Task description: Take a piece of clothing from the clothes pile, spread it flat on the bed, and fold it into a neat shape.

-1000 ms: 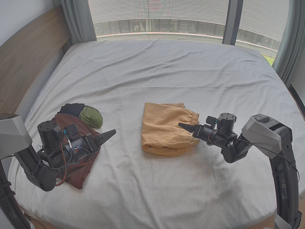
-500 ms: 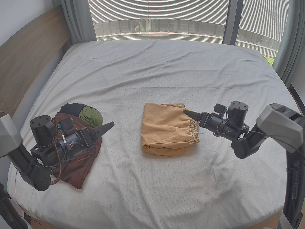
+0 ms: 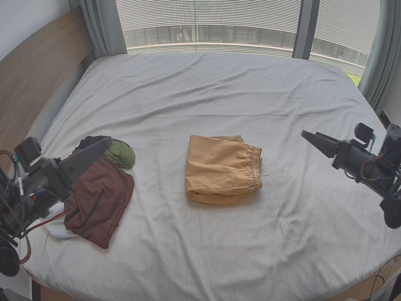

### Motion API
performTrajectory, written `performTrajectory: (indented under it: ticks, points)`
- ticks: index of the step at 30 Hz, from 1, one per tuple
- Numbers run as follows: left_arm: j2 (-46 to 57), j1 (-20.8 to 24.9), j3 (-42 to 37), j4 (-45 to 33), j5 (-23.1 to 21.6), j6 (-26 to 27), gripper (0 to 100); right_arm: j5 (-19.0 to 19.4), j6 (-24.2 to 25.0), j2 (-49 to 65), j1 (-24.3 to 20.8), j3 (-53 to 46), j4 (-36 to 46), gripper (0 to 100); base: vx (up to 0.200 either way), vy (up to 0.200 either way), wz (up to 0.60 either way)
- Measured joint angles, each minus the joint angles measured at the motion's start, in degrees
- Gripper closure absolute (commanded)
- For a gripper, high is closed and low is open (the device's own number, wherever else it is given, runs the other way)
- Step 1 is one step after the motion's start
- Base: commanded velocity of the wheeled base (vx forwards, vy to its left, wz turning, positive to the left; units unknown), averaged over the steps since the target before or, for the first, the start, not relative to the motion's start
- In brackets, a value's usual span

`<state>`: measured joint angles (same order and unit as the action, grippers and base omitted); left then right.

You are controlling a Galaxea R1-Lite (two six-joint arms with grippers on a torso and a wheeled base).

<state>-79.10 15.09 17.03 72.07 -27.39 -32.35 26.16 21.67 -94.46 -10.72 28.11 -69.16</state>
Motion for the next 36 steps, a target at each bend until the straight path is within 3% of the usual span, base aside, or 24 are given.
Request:
performTrajectory:
  ticks: [10,16,25,28,32,34,36]
  points:
    - [24.81,-1.54,-5.46,-20.97,-0.13,7.45,0,0.2,-2.6,29.09,5.23,-18.8,2.9,0,0.0,0.0,0.0]
    - [35.65,-2.12,-7.08,-31.29,-0.57,9.18,0,0.27,-3.15,46.45,6.36,-23.21,15.51,0,0.0,0.0,0.0]
    - [48.54,-2.12,-8.9,-43.83,-0.99,10.48,0,-0.05,-5.21,72.12,7.36,-25.72,41.72,0,0.0,0.0,0.0]
    - [53.64,-2.22,-9.53,-48.18,-0.93,10.79,0,-3.43,-7.69,79.17,8.29,-26.4,52.66,0,0.0,0.0,0.0]
    - [60.53,-2.47,-10.14,-54.09,0.9,11.5,0,-14.2,-10.29,85.43,9.31,-26.9,61.57,0,0.0,0.0,0.0]
    - [63.95,-2.74,-10.73,-56.99,4.19,12.79,0,-21.08,-11.63,87.99,9.79,-27.01,63.33,0,0.0,0.0,0.0]
    - [66.29,-2.85,-11.58,-58.75,8.16,14.52,0,-25.23,-13.03,89.59,10.09,-27.04,63.9,0,0.0,0.0,0.0]
